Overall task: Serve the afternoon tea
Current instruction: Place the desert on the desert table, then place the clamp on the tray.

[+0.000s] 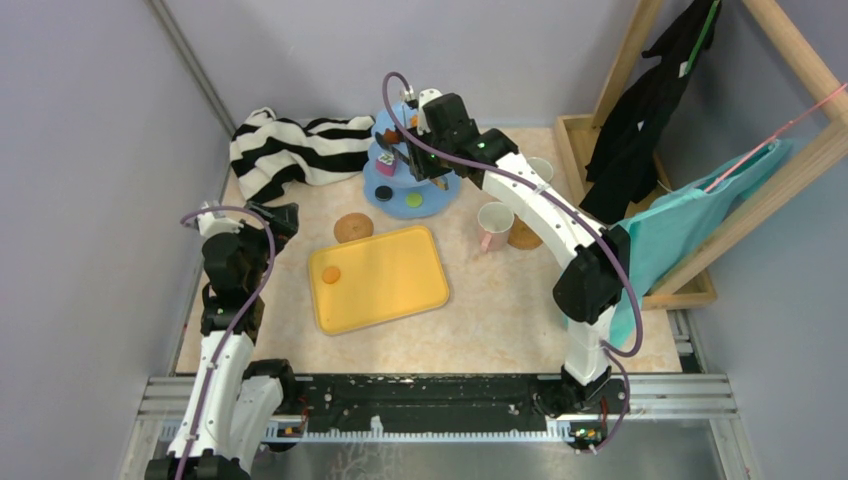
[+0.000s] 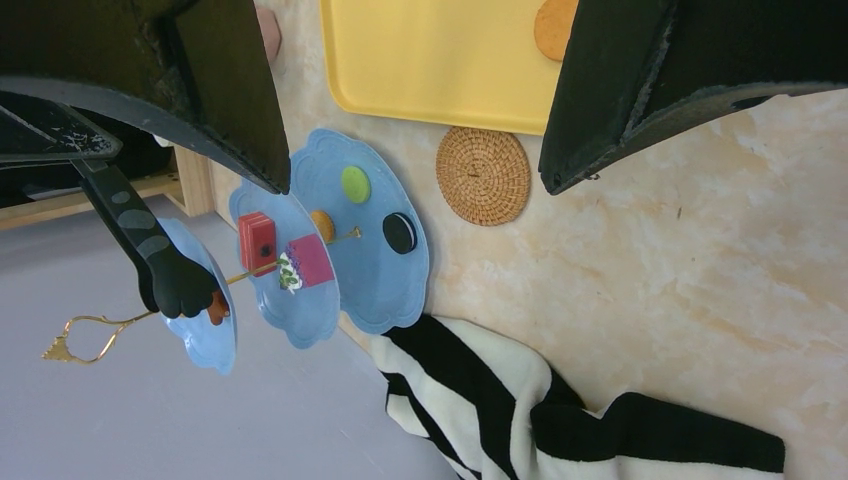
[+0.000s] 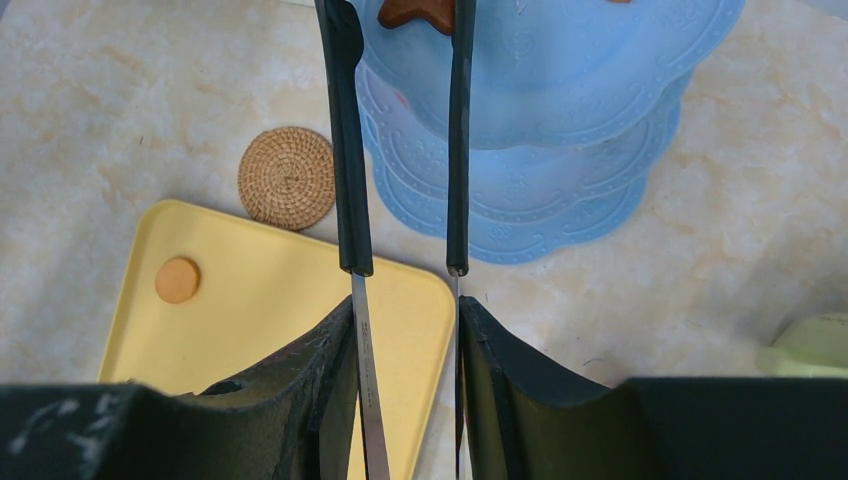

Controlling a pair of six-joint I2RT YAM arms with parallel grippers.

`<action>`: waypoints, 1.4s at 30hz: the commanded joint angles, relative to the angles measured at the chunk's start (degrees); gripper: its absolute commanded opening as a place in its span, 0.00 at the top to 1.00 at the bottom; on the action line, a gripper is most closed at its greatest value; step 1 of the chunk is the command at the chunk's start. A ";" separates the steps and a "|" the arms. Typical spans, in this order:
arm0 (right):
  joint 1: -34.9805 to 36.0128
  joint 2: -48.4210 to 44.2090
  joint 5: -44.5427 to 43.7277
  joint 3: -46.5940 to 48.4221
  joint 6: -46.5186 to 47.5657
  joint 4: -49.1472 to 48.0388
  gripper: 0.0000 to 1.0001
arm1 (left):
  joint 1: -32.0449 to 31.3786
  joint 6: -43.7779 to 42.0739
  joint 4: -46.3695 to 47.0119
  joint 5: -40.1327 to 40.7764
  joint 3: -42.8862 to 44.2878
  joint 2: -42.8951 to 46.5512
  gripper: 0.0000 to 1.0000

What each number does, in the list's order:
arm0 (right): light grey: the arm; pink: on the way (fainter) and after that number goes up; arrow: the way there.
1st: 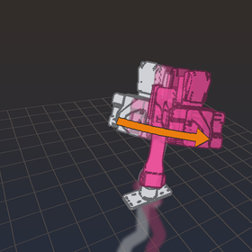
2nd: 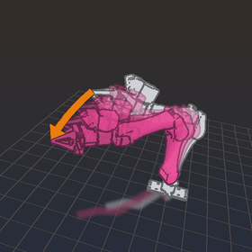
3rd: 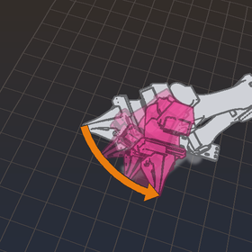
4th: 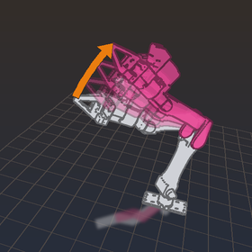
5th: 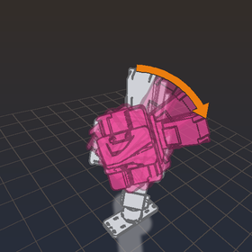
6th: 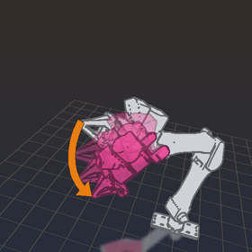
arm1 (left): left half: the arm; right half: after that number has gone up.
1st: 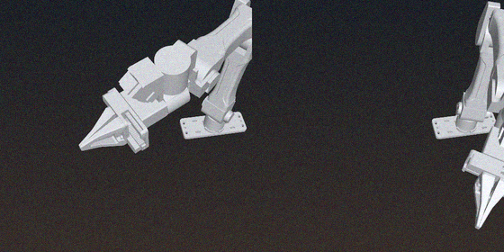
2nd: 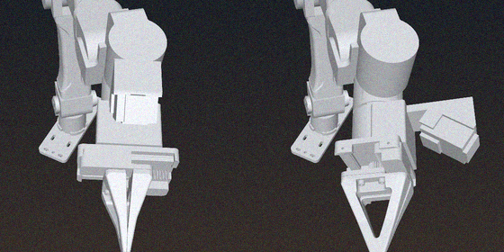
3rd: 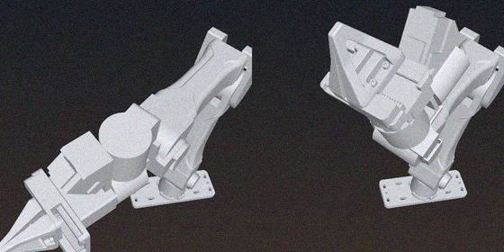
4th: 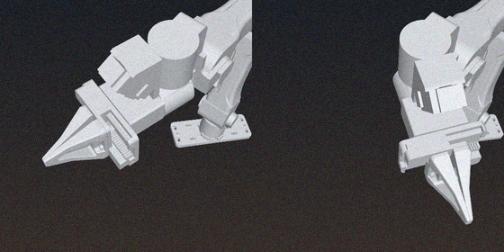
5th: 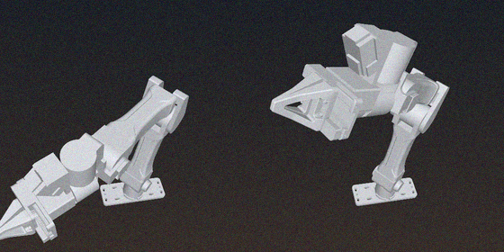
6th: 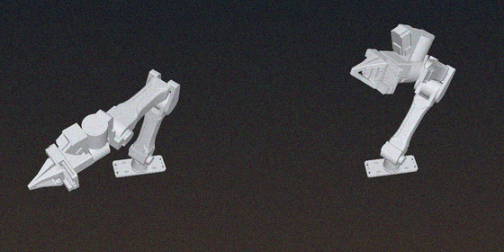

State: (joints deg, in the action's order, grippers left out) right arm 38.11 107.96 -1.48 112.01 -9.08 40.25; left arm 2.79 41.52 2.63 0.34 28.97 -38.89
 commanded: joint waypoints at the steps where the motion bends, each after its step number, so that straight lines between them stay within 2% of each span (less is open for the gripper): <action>1: -0.29 -3.69 -0.72 0.73 -0.09 -3.26 0.62 | 0.49 -0.65 1.89 -0.82 -0.13 0.09 0.01; 14: 0.57 -8.69 -0.57 -3.27 0.37 -6.05 0.64 | 0.78 -0.73 1.60 -0.45 -0.32 -0.11 0.01; 22: 7.48 -12.28 -3.38 -9.13 2.10 -8.26 0.65 | 0.94 -0.24 1.05 -0.10 -0.49 -0.97 0.01; 28: 13.96 -15.94 -4.60 -18.91 1.43 -12.34 0.66 | 1.41 -0.14 0.69 -0.21 -0.25 -1.56 0.01; 33: 18.44 -18.63 -2.36 -28.28 -0.99 -16.90 0.66 | 2.09 0.44 0.22 -0.53 -0.38 -1.83 0.01; 42: 25.00 -17.43 0.45 -38.83 -4.09 -22.33 0.65 | 2.90 1.45 0.96 -1.89 -1.01 -2.28 0.01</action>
State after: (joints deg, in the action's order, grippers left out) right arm 61.60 92.62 -2.79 75.00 -10.81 24.84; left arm 5.10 42.46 2.59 -0.27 28.77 -41.04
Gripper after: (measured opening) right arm 0.348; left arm 0.990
